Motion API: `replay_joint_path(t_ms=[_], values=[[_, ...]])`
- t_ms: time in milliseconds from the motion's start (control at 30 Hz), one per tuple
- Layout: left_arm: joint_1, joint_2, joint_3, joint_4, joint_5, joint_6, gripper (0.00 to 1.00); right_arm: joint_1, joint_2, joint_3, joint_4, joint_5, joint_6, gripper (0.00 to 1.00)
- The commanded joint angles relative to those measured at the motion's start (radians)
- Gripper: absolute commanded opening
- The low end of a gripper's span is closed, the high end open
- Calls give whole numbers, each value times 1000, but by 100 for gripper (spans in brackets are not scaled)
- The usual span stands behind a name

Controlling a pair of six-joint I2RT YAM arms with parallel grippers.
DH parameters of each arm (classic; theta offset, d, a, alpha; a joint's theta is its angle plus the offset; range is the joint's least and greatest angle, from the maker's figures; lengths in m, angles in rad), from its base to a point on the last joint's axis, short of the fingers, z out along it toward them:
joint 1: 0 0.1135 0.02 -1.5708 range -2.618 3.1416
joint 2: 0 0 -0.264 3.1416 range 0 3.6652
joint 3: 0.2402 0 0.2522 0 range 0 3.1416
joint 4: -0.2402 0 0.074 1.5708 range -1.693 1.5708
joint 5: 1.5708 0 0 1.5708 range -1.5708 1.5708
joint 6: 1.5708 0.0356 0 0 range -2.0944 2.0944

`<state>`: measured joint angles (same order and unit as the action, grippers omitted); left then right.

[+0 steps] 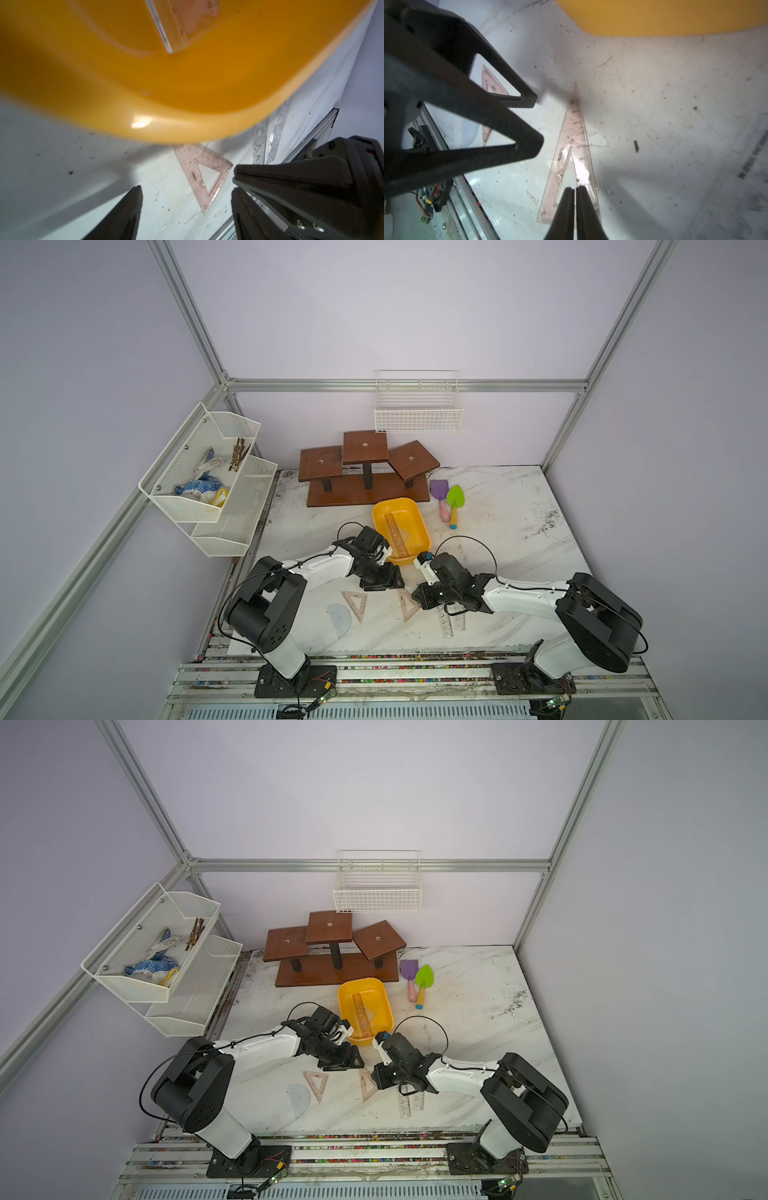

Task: Put the scattered rulers into the storage box
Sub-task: Pick up the ruler from the center of the board.

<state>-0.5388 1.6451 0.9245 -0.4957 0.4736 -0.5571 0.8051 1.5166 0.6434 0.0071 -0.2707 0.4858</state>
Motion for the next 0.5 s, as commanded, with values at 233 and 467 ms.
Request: replay_joint_path(t_ms=[233, 467], values=[[75, 10, 35, 12, -50, -15, 67, -26, -36, -20, 30, -25, 6, 12], [103, 10, 52, 22, -73, -34, 66, -32, -47, -32, 39, -32, 9, 13]])
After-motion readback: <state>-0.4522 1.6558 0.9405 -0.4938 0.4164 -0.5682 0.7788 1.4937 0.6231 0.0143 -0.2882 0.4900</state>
